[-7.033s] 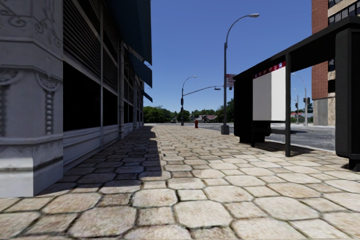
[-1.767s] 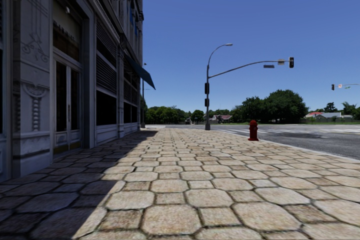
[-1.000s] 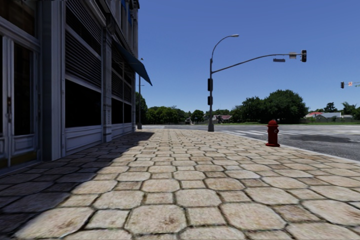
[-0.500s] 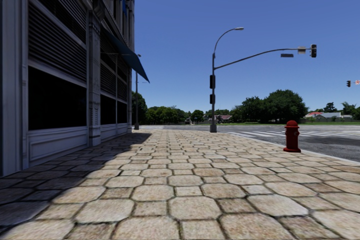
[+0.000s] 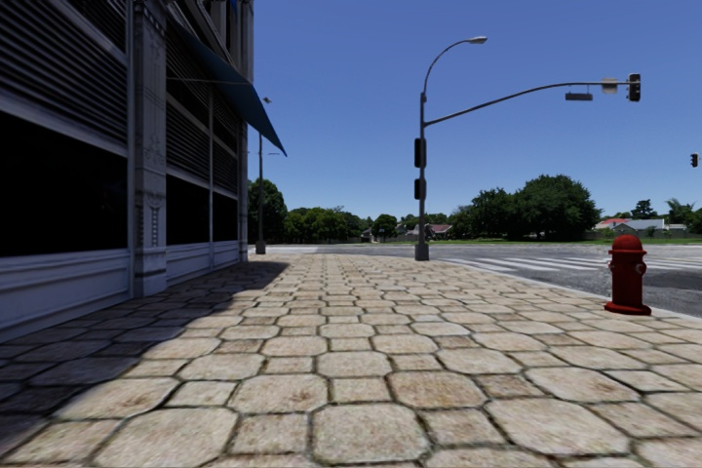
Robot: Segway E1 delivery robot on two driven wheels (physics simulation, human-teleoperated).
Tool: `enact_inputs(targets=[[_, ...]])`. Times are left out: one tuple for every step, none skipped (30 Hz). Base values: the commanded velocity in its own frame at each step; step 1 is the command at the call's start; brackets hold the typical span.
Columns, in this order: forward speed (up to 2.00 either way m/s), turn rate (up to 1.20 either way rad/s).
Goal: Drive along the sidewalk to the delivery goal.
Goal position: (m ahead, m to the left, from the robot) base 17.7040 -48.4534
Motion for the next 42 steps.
enact_inputs(targets=[[2.0, 0.0], [2.0, 0.0], [2.0, 0.0], [2.0, 0.0], [2.0, 0.0], [2.0, 0.0], [2.0, 0.0], [2.0, 0.0], [2.0, 0.0], [2.0, 0.0], [2.0, 0.0], [2.0, 0.0], [2.0, 0.0], [2.0, 0.0], [2.0, 0.0], [2.0, 0.0], [2.0, 0.0], [2.0, 0.0], [2.0, 0.0], [2.0, 0.0], [2.0, 0.0], [2.0, 0.0], [2.0, 0.0], [2.0, 0.0], [2.0, 0.0], [2.0, 0.0], [2.0, 0.0], [2.0, 0.0], [2.0, 0.0], [2.0, 0.0], [2.0, 0.0], [2.0, 0.0], [2.0, 0.0], [2.0, 0.0], [2.0, 0.0], [2.0, 0.0], [2.0, 0.0], [2.0, 0.0], [2.0, 0.0], [2.0, 0.0], [2.0, 0.0], [2.0, 0.0]])
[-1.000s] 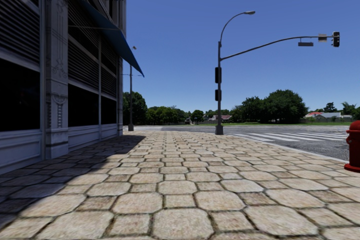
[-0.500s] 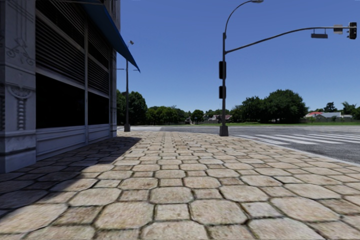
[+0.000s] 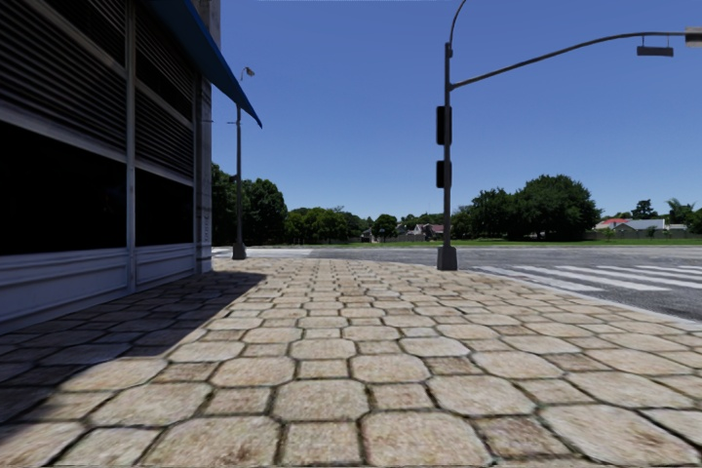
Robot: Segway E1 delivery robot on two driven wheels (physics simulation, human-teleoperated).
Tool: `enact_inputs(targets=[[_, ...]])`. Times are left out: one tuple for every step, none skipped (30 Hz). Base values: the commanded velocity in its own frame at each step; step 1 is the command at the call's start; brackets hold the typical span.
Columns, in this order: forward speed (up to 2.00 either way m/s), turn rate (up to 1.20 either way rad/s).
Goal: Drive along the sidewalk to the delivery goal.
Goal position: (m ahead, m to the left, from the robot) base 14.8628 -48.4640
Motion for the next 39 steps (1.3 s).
enact_inputs(targets=[[2.0, 0.0], [2.0, 0.0], [2.0, 0.0], [2.0, 0.0], [2.0, 0.0], [2.0, 0.0], [2.0, 0.0], [2.0, 0.0], [2.0, 0.0], [2.0, 0.0], [2.0, 0.0], [2.0, 0.0], [2.0, 0.0], [2.0, 0.0], [2.0, 0.0], [2.0, 0.0], [2.0, 0.0], [2.0, 0.0], [2.0, 0.0], [2.0, 0.0], [2.0, 0.0], [2.0, -0.06], [2.0, -0.09], [2.0, -0.09], [2.0, -0.09], [2.0, -0.1], [2.0, -0.11], [2.0, -0.11], [2.0, -0.21], [2.0, -0.26], [2.0, -0.27], [2.0, -0.28], [2.0, -0.28], [2.0, -0.28], [2.0, -0.28], [2.0, -0.29], [2.0, -0.29], [2.0, -0.29], [1.95, -0.31]])
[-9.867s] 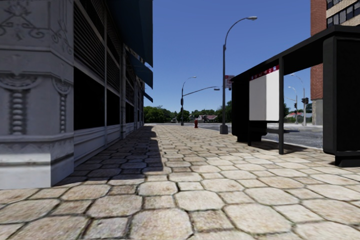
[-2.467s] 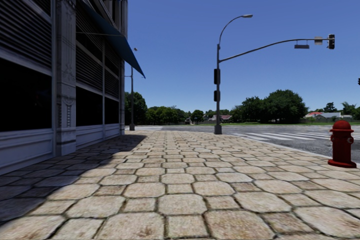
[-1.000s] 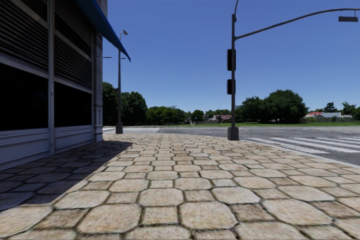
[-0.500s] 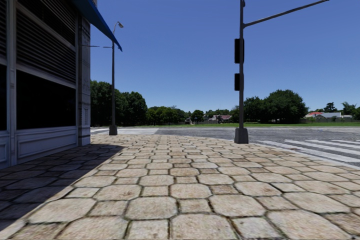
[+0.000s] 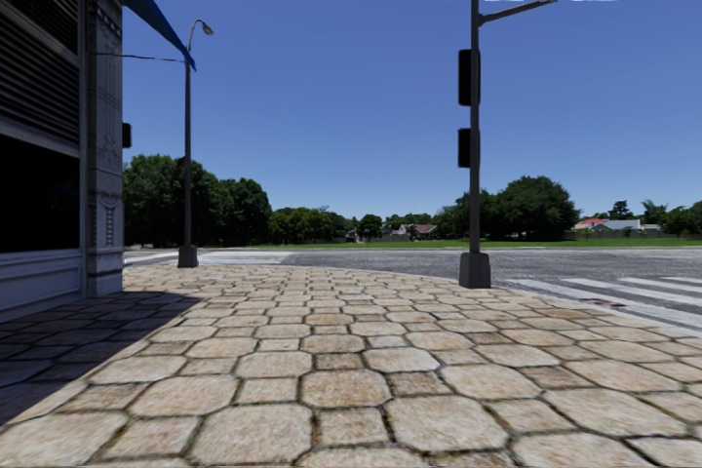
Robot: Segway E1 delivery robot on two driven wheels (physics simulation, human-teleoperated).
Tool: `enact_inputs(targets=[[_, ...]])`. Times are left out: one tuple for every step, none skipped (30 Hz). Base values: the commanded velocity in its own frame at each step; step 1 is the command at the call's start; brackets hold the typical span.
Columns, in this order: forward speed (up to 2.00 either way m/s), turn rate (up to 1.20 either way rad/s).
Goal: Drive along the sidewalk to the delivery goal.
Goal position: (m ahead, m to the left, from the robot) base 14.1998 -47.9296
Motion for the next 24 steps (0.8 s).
enact_inputs(targets=[[1.84, -0.38], [1.69, -0.45], [1.69, -0.45], [1.65, -0.47], [1.64, -0.47], [1.64, -0.47], [1.64, -0.47], [1.64, -0.47], [1.64, -0.47], [1.64, -0.47], [1.64, -0.47], [1.64, -0.47], [1.64, -0.47], [1.64, -0.47], [1.64, -0.47], [1.64, -0.47], [1.64, -0.47], [1.64, -0.47], [1.64, -0.47], [1.64, -0.47], [1.64, -0.47], [1.64, -0.47], [1.64, -0.47], [1.64, -0.47]])
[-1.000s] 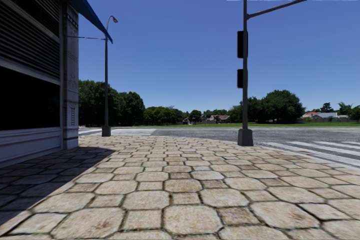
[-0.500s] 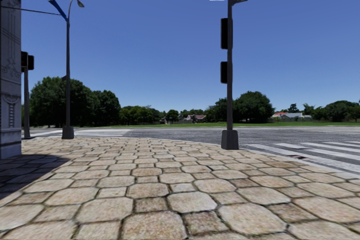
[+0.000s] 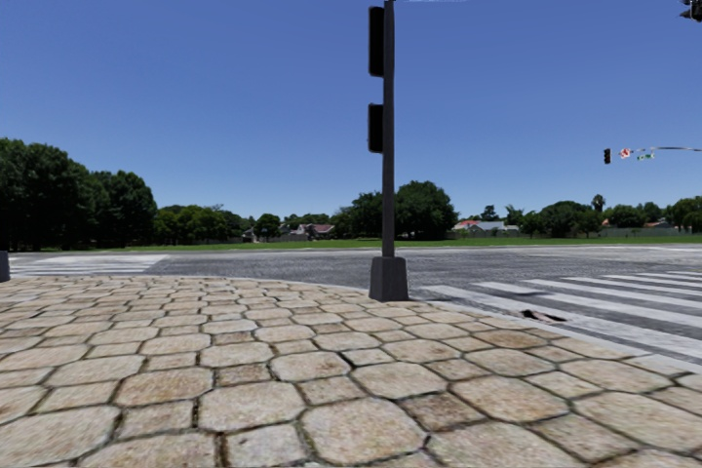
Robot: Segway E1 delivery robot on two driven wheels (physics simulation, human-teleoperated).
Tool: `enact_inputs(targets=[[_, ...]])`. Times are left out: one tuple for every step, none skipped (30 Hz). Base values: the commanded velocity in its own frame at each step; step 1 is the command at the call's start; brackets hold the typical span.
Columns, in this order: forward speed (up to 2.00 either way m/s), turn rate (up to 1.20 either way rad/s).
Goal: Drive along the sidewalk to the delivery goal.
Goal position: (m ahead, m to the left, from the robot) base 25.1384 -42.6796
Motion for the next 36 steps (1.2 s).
enact_inputs(targets=[[1.64, -0.47], [1.64, -0.47], [1.64, -0.47], [1.64, -0.47], [1.64, -0.48], [1.64, -0.48], [1.64, -0.48], [1.64, -0.53], [1.64, -0.56], [1.64, -0.56], [1.64, -0.58], [1.64, -0.58], [1.64, -0.59], [1.64, -0.59], [1.64, -0.59], [1.64, -0.59], [1.64, -0.59], [1.64, -0.59], [1.64, -0.59], [1.64, -0.59], [1.64, -0.59], [1.64, -0.59], [1.64, -0.59], [1.64, -0.59], [1.64, -0.59], [1.64, -0.59], [1.64, -0.59], [1.64, -0.59], [1.64, -0.59], [1.64, -0.59], [1.64, -0.59], [1.64, -0.59], [1.64, -0.59], [1.64, -0.59], [1.64, -0.59], [1.64, -0.59]])
